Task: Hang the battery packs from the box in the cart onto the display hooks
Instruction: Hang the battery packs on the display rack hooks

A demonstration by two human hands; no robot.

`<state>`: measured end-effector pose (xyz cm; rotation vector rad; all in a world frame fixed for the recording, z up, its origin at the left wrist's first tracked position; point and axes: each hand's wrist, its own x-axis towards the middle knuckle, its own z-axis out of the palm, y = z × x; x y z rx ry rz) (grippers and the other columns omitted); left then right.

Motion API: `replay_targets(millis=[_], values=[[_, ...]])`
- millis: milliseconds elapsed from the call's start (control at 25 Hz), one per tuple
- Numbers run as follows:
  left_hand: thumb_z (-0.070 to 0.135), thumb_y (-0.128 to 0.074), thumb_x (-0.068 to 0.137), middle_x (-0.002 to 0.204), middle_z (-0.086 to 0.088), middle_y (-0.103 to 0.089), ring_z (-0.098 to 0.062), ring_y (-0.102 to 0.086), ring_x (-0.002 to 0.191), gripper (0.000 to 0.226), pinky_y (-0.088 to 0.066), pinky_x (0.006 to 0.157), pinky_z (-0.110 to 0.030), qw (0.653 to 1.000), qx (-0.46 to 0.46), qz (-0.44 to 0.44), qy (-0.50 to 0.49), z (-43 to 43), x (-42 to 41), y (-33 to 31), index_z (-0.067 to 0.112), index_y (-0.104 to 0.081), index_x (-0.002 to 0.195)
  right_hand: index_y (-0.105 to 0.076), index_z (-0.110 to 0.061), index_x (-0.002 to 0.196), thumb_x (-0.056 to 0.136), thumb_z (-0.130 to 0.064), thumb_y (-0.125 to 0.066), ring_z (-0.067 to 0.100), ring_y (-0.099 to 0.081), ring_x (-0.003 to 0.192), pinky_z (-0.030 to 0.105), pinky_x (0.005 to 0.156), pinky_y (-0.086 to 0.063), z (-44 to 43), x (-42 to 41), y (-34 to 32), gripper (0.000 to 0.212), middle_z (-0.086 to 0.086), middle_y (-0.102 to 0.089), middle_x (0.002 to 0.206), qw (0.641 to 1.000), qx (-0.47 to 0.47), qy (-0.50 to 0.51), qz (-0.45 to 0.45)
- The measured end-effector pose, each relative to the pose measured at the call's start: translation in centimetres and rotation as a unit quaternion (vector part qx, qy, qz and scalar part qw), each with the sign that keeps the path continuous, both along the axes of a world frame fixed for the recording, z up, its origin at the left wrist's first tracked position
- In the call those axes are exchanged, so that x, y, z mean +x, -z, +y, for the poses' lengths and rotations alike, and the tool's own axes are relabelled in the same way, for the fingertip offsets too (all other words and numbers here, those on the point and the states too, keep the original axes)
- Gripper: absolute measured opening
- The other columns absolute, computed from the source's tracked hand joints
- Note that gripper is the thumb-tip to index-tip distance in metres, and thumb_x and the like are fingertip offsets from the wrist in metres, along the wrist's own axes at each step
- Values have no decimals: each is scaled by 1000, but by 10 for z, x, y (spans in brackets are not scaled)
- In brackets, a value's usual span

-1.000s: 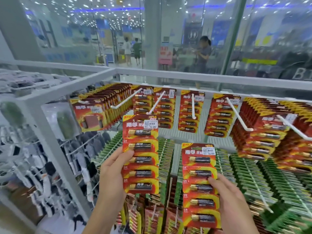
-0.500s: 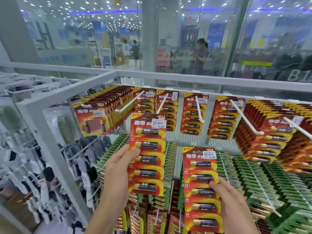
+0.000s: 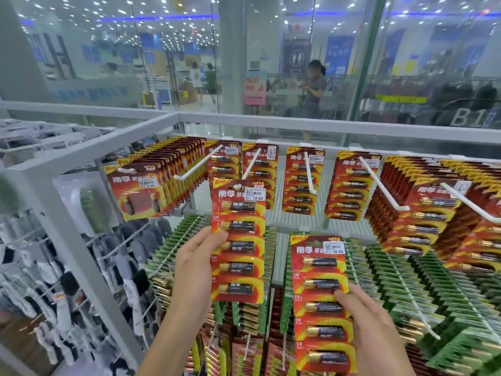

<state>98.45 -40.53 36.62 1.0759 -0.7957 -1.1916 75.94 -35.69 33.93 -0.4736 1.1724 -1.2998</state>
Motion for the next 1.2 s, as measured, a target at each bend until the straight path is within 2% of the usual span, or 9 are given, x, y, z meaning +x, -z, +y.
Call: replay_targets(millis=[160,280,400,520,640,840,960,1080,1200], values=[[21,-57,105,96,-9,-81,-27,-79,78,20,-63,59,-34,999,8,-44,7,-37,-5,-3,17,-76,108,-74,-15,101,95,-8,-62,25,-78,68,45,75,-55,3,0,-18,14,11,-80,87,998,-44,-30,21],[25,-57,106,97,-7,-81,-24,-79,79,20,-60,55,-27,998,11,-60,19,-75,-8,-5,17,-75,108,-84,-19,86,95,-13,-60,27,-78,72,44,72,-57,6,4,-42,26,11,-80,91,993,-89,-64,38],[25,-55,107,90,-3,-81,-17,-79,73,21,-56,51,-22,997,8,-75,25,-109,-15,-5,16,-74,107,-83,-33,85,91,-21,-61,23,-78,77,40,64,-63,5,10,-62,25,6,-80,94,984,-149,-70,63],[24,-56,108,90,-5,-80,-14,-77,67,22,-54,48,-20,996,17,-89,16,-142,-22,-3,10,-72,109,-81,-36,91,99,-23,-58,25,-78,86,43,75,-61,-4,15,-67,28,4,-80,99,980,-167,-61,86],[29,-57,107,99,-7,-80,-20,-79,78,28,-57,53,-25,993,18,-112,12,-169,-25,3,8,-70,118,-82,-34,94,100,-23,-58,27,-77,93,50,86,-60,-8,18,-64,26,3,-80,103,983,-154,-44,94],[29,-55,108,97,-6,-78,-18,-76,77,19,-55,50,-22,992,6,-123,3,-182,-28,5,14,-68,107,-78,-24,109,99,-22,-59,29,-78,91,45,77,-60,-3,19,-59,21,6,-80,101,986,-143,-37,74],[32,-61,104,99,-7,-78,-24,-76,88,16,-61,67,-36,990,-3,-137,-18,-186,-28,11,19,-68,98,-78,-26,105,102,-23,-58,29,-78,88,43,71,-61,-9,22,-58,20,6,-80,100,985,-148,-37,82],[35,-73,94,102,-8,-76,-30,-73,95,12,-61,85,-49,987,-8,-139,-75,-189,-26,15,23,-70,92,-73,-23,110,106,-24,-53,29,-78,88,47,75,-63,-39,28,-57,20,6,-80,100,983,-144,-25,112],[29,-82,87,105,-9,-75,-27,-69,95,15,-55,76,-37,982,-21,-129,-136,-186,-28,13,30,-68,86,-70,-19,111,108,-26,-50,32,-78,86,60,75,-62,-95,28,-45,21,7,-79,99,979,-136,11,154]])
